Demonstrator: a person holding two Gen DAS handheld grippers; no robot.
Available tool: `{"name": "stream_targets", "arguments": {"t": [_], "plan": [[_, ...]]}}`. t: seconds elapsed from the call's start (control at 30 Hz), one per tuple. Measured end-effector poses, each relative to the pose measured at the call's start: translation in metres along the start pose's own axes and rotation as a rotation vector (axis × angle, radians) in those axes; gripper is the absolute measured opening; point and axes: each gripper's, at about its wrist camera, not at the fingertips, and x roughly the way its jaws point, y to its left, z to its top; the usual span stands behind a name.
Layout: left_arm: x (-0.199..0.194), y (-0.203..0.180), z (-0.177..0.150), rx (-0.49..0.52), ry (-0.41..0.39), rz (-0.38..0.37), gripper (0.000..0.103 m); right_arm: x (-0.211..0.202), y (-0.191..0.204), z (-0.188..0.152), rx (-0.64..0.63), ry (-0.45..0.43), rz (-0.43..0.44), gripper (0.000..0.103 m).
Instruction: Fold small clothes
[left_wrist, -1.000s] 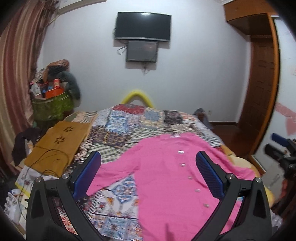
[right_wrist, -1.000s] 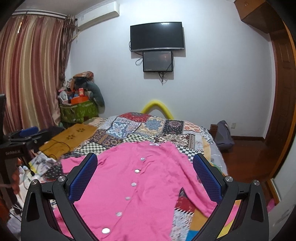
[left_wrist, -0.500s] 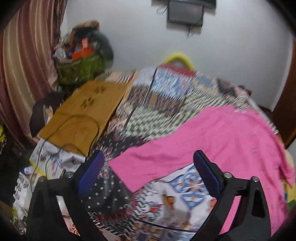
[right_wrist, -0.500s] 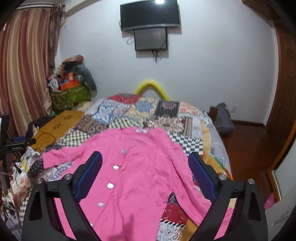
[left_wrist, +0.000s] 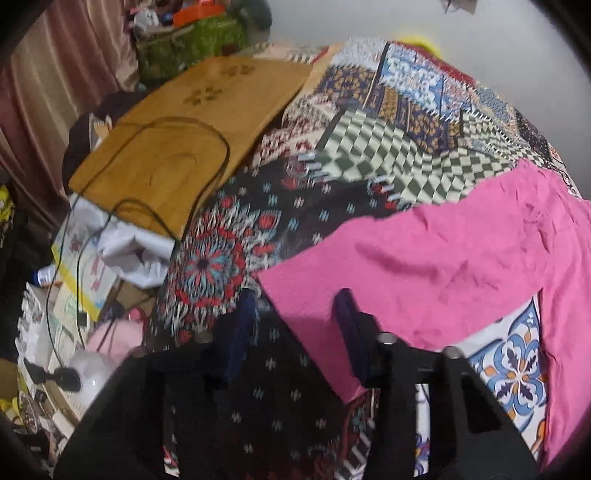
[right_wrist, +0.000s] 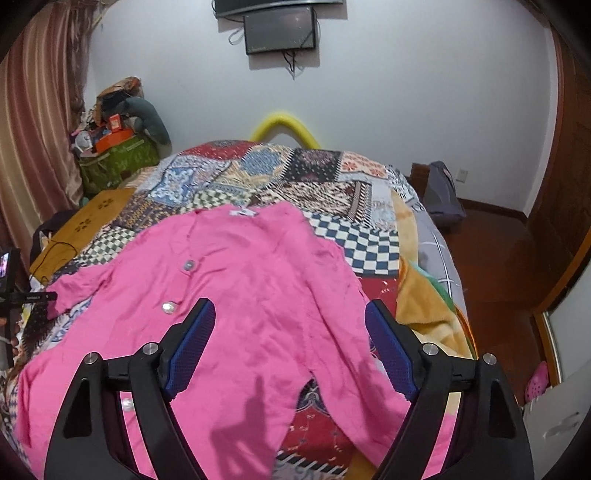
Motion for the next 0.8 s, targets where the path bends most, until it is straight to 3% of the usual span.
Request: {"name": "stream_targets", "arguments": {"t": [0.07, 0.2, 0.4, 0.6, 0.8], "plan": [[0.000, -0.002, 0.002, 0.000, 0.007, -0.036, 0.007, 0.002, -0.007, -0.001, 0.009, 0.009, -0.005, 0.081], [-0.007, -0.005, 0.016, -0.005, 0.003, -0.072, 0.006, 0.000, -0.016, 0.000, 0.016, 0.010, -0.012, 0.081], [-0.066, -0.031, 0.050, 0.018, -0.085, -0.235, 0.006, -0.013, -0.035, 0.006, 0.024, -0.013, -0.034, 0.081], [-0.135, -0.110, 0.089, 0.139, -0.167, -0.438, 0.006, -0.022, -0.046, 0.007, 0.038, -0.035, -0.048, 0.081], [-0.141, -0.196, 0.094, 0.238, -0.086, -0.564, 0.006, -0.028, -0.058, 0.002, 0.066, -0.034, -0.048, 0.081]]}}
